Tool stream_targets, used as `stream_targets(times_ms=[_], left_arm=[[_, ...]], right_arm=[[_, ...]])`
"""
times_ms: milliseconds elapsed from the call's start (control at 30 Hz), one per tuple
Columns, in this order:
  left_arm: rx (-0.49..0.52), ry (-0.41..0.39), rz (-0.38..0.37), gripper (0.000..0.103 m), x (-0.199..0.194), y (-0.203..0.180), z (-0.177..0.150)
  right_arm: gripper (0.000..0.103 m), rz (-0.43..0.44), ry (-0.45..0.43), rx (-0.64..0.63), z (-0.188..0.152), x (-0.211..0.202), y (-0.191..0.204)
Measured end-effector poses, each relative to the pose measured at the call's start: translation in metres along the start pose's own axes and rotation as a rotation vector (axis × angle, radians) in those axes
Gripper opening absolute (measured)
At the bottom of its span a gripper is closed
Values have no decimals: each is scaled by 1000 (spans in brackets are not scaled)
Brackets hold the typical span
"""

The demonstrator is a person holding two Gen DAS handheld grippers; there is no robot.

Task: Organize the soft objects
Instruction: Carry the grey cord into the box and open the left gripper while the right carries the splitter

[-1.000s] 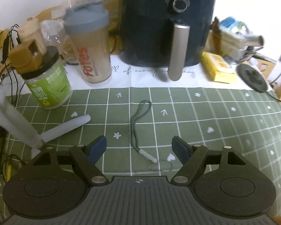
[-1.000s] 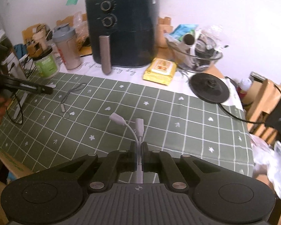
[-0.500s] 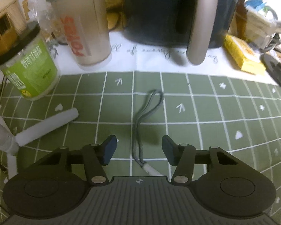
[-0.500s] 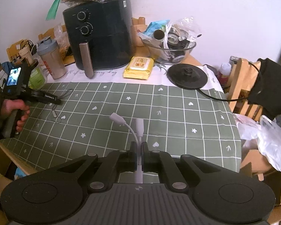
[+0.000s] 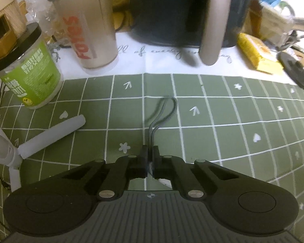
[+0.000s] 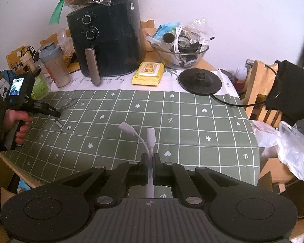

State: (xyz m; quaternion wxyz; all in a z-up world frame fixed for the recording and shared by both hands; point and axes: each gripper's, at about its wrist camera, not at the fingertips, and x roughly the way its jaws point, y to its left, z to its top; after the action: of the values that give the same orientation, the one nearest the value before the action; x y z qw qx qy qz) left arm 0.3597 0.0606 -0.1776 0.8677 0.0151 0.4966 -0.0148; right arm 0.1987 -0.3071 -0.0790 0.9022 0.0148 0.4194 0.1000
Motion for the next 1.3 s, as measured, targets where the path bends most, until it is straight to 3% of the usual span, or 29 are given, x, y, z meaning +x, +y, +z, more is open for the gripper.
stream_targets(times_ms=[567,1300], left_arm=[[-21,-141,-161,2,-81,8,2],[31,-269,-224,2,-227,-7,-20]], right_arm=[[6,10,-50,-14,9,-25,13],[6,84,-99,-12,3,-71,49]])
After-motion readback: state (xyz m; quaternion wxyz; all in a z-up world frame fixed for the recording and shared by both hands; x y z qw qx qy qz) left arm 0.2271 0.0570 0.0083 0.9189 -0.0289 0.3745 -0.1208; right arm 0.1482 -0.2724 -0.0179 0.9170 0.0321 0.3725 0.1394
